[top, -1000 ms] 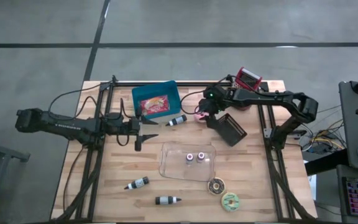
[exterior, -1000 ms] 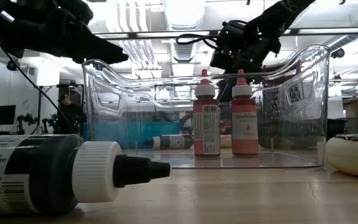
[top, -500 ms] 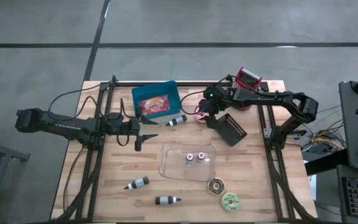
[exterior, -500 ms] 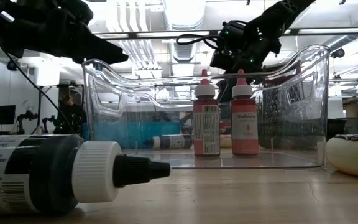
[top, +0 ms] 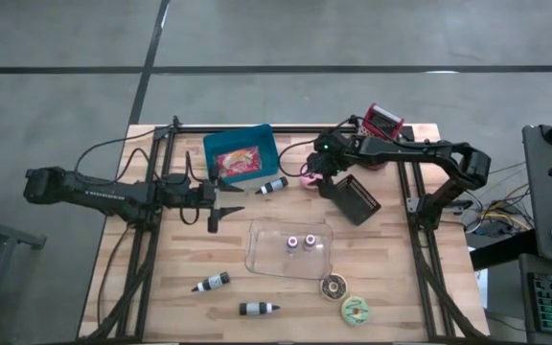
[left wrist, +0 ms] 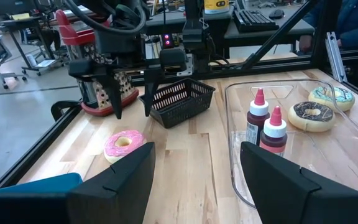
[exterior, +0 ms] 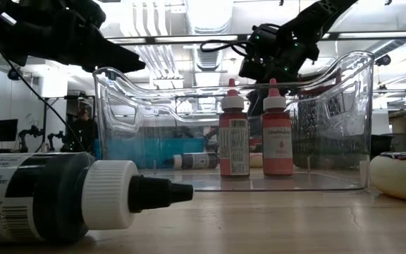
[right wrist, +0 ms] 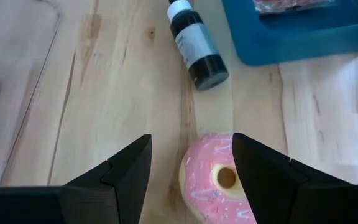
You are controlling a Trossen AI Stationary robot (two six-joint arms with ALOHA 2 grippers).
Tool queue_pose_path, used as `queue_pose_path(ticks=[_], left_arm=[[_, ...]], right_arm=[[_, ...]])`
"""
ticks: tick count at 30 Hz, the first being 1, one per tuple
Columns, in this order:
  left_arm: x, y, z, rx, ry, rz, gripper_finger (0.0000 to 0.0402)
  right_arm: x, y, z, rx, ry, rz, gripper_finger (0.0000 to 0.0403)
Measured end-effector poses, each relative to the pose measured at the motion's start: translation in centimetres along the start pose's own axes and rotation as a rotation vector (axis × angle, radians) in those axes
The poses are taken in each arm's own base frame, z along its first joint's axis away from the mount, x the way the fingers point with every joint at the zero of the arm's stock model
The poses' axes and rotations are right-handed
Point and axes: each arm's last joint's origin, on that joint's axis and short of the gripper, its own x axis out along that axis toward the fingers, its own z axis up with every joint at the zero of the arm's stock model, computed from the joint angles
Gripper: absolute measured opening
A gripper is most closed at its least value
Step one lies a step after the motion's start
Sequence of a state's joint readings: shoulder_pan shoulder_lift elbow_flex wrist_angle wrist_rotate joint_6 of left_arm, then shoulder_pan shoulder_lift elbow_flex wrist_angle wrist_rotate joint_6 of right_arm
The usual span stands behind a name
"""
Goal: Pick & Place Food Item
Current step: Put the pink donut into the black bin
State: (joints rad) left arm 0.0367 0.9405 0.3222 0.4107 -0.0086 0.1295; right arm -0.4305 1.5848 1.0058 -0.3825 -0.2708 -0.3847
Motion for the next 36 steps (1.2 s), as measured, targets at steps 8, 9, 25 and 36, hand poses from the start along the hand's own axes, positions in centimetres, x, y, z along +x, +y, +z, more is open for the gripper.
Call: queue_pose_path(ticks=[8,9,25,36], left_arm=[[0.0,0.0,0.0,0.000,0.000,0.003,0.0239],[0.0,0.0,0.0,0.000,0.001,0.005,0.0239],[0.0,0.1,0.2,0.012,-0.018,0.017,0.0239],[0.0,0.1,0.2,0.019,-0.021,0.018,0.0239]], right_arm=[[0.0,0.2,-0.6,0.020,0.063,0.012,0.0219],[0.0,0.2,-0.6,0.020,0.064,0.008,0.0219],[1.1,-0.4,-0.9,-0.006,0.138,-0.022,0.0219],[3.6,-1.9,0.8,-0.005,0.282,0.029,0.0219]])
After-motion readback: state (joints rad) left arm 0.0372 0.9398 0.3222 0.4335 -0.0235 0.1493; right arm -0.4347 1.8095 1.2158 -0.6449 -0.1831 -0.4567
